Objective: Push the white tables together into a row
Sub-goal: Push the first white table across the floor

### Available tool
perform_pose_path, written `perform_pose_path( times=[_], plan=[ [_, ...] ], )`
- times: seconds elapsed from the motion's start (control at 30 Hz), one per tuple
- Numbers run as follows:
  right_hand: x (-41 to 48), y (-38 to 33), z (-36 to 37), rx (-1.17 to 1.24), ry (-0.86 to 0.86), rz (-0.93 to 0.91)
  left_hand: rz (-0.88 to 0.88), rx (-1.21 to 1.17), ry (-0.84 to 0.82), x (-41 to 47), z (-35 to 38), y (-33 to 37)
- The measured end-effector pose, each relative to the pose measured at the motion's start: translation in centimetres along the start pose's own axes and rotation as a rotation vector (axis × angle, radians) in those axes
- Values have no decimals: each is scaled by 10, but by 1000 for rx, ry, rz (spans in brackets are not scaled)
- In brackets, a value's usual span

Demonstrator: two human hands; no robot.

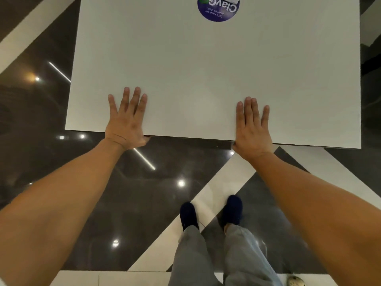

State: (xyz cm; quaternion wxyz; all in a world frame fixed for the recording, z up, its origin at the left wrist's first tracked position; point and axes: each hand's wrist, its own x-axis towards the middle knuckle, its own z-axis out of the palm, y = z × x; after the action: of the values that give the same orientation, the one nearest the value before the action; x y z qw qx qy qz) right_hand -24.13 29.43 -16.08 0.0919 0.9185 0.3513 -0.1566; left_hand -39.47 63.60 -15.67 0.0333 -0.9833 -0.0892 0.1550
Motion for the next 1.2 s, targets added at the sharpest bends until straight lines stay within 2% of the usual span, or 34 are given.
perform_pose_path(
  times=[0.23, 0.37, 0.63, 0.8, 1.07, 1.2],
  plan=[
    [15, -24, -5, 21, 31, 28, 38, 27, 10, 19, -2, -35],
    [14, -21, -4, 34, 45, -17, 43, 38, 13, 18, -2, -34],
    [-21, 72, 7, 86, 84, 6, 2, 44, -10, 14, -2, -30],
    [-16, 94, 5, 64, 112, -74, 12, 11, 12, 14, -2, -22],
    [9, 151, -10, 20, 63, -118, -25, -5, 33, 26, -5, 22],
    [17, 155, -11, 15, 62, -108, -21, -26, 39, 30, -7, 24]
  ],
)
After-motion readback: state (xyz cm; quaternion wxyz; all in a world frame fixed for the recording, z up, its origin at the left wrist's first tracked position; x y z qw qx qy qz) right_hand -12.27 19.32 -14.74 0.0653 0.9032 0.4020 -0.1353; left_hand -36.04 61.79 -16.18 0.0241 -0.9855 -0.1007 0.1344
